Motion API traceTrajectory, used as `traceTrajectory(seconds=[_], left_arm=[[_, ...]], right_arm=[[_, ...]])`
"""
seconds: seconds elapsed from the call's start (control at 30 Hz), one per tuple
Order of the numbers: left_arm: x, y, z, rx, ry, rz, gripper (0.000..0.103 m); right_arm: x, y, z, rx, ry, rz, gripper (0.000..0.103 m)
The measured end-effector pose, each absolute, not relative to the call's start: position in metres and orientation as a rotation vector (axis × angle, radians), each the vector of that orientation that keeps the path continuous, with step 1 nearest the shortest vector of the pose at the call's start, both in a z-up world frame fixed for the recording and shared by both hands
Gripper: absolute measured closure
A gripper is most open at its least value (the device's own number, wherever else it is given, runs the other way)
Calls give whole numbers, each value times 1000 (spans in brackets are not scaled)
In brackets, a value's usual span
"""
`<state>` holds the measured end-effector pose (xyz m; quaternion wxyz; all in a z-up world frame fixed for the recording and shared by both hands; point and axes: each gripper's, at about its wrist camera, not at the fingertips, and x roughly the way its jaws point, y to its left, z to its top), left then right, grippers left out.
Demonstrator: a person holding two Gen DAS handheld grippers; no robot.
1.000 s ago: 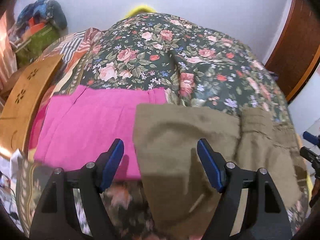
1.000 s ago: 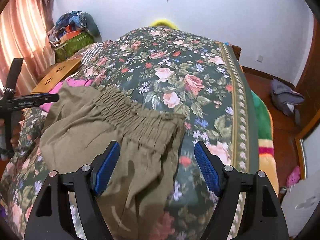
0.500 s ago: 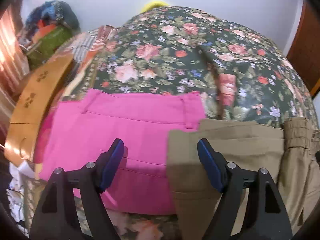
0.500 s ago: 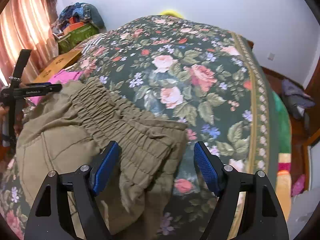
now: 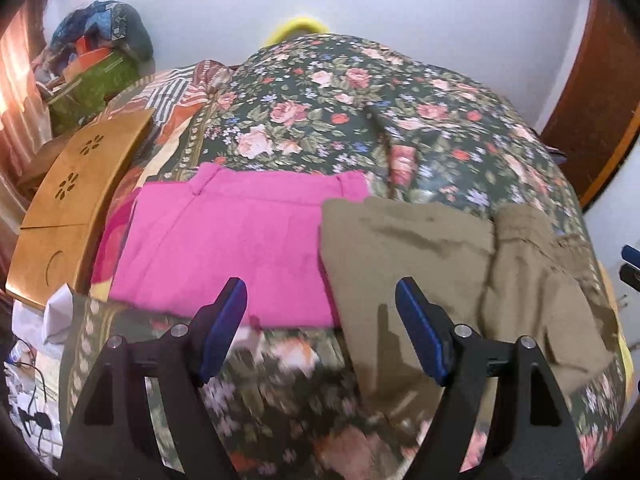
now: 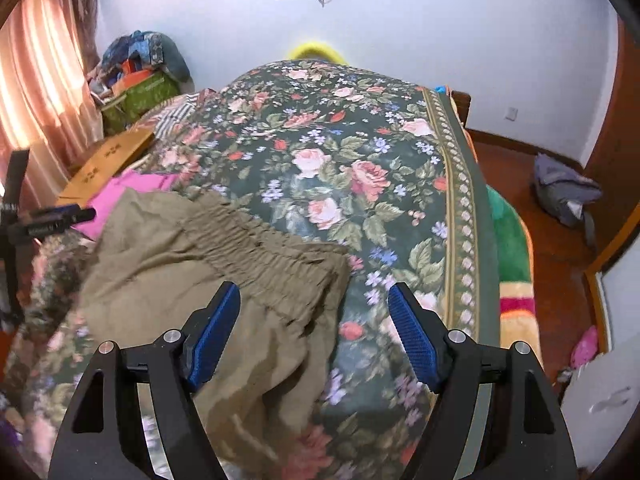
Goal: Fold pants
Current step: 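Lower both open grippers toward the elastic waistband and the pant leg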
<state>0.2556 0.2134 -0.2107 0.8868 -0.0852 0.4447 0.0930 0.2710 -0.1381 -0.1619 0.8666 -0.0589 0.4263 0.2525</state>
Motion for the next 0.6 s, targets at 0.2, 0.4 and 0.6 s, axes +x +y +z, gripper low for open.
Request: traceTrajectory(seconds=[0.2, 0.4, 0.6], left_arm=[[235, 198, -216, -192, 930, 147, 26], [238, 196, -242, -254, 975, 127, 26], [260, 193, -265, -262, 1024, 74, 26]], right_arm=[[250, -130, -165, -139, 897, 501, 29], [253, -126, -194, -71, 1006, 527, 28], [274, -116, -222, -93, 1095, 489, 28]])
